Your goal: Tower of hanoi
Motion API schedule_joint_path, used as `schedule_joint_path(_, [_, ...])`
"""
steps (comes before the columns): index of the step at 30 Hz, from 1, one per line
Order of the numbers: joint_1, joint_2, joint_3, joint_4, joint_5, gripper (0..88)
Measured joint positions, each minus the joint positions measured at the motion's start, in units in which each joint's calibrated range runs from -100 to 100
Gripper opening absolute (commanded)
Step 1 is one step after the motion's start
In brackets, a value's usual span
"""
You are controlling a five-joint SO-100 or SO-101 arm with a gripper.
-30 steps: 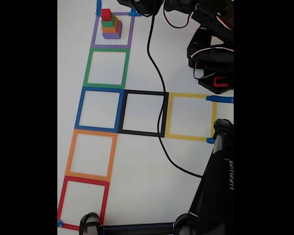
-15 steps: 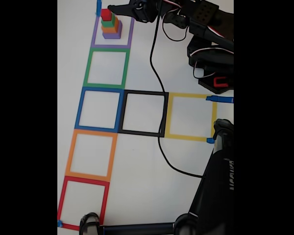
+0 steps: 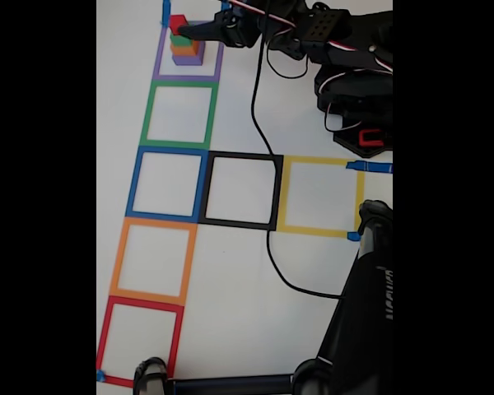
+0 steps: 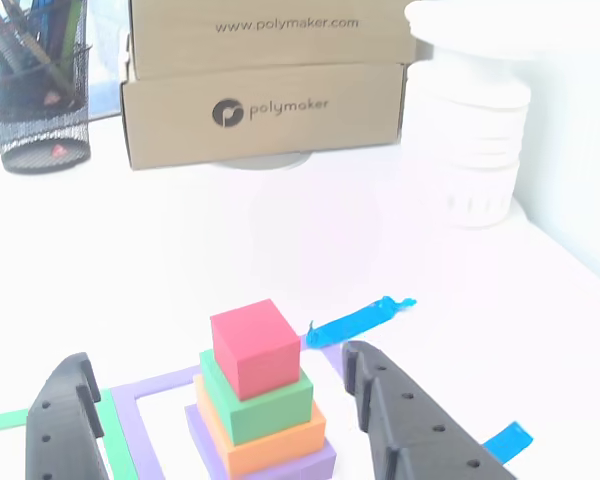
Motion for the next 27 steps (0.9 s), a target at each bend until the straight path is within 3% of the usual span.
schedule_joint_path(9, [-0.7,17.1,-0.8,-14.1,0.0,29.7])
schedule_joint_path(27, [1.8,30.2,-8.5,-22.9,0.4,31.0])
